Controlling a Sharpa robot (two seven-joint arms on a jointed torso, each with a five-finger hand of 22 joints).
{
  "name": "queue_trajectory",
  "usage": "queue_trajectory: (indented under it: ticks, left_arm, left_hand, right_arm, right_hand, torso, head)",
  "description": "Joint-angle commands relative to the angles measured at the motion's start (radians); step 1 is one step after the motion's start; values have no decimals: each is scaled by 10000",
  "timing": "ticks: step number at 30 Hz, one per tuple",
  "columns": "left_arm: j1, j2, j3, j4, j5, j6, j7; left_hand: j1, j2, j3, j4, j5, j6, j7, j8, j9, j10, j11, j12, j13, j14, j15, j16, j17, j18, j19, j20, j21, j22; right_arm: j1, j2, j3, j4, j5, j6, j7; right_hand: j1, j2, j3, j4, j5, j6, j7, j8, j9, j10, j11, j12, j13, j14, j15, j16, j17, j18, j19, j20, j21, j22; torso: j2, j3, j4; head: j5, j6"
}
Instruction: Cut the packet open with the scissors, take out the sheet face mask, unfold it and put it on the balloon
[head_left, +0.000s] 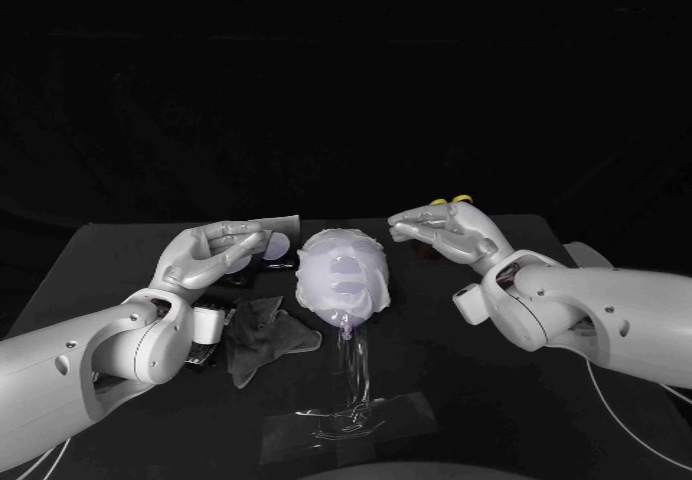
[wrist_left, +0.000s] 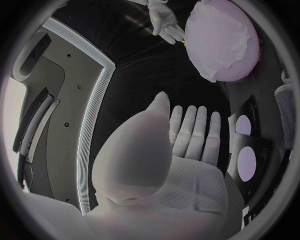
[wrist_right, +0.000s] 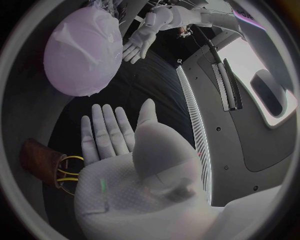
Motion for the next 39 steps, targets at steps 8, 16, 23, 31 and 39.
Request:
queue_trajectory:
  ticks: [8, 16, 23, 31, 39]
  left_arm:
    - [25, 106, 15, -56, 780, 414, 232]
    - [21, 97, 12, -30, 777, 428, 248]
    - [11, 90, 7, -1, 700, 436, 213]
    - [-13, 97, -9, 17, 671, 459, 169]
    - [-34, 95, -31, 107, 427, 498, 97]
  left_hand:
    - [-170, 84, -107, 18, -13, 129, 471, -111, -2, 121, 2, -57, -16, 186, -11, 39, 36, 232, 261, -6, 137, -29]
    - [-90, 133, -168, -1, -10, 308, 424, -212, -1, 365, -72, -78, -5, 751, -157, 258, 178, 636, 1065, -33, 536, 27]
    - [68, 136, -202, 3, -14, 561, 310, -270, 8, 758, -223, 7, 7, 1399, -372, 751, 447, 856, 1847, -102, 971, 115]
    - [121, 141, -241, 8, -9, 663, 264, -330, 1, 864, -283, -16, 1, 1729, -485, 1096, 644, 870, 2336, -274, 1308, 219]
    - [174, 131, -300, 7, -7, 767, 211, -386, -5, 996, -348, -26, 3, 1974, -595, 1535, 885, 852, 2701, -473, 1667, 365]
  right_arm:
    - [-455, -432, -4, 415, 241, -209, 637]
    - [-624, -855, -17, 866, -1293, -494, 269]
    - [-920, -1217, -45, 1342, -4105, -866, -730]
    - [-1455, -975, -63, 1513, -7168, -1828, -2040]
    - [-1627, -387, -64, 1390, -10289, -2971, -3976]
  right_hand:
    - [499, 43, -290, -219, -41, 207, 490, 13, -43, 519, -132, -159, 7, 579, -171, 131, 35, 320, 1075, -10, 344, 129]
    - [1812, 171, -289, -1240, 36, 600, 85, 131, -40, 1848, -632, 73, 100, 2405, -755, 911, 429, 507, 2461, -281, 912, 145]
    - [2143, 11, -627, -1726, 269, 1489, -659, 428, 55, 4378, -1582, 1001, 655, 5038, -1836, 2733, 1520, 489, 4899, -1364, 2229, 620]
    - [1524, -373, -586, -2187, 1248, 2275, -1006, 503, 26, 5174, -2081, 10287, 10139, 6590, -2417, 10317, 8191, 417, 6566, -2142, 4571, 2126]
    - [1014, -163, -560, -2966, 1200, 2300, -1052, 435, -28, 6127, -1934, 14201, 14448, 7440, -2355, 13791, 14461, -328, 8420, -2223, 9563, 7648]
  torso:
    - [-11, 2, 19]
    - [-4, -9, 19]
    - [-54, -17, -3]
    - [-113, 1, -23]
    - [-85, 0, -24]
  head:
    - [96, -65]
    - [121, -205]
    - [119, -557]
    - [226, -880]
    - [223, -969]
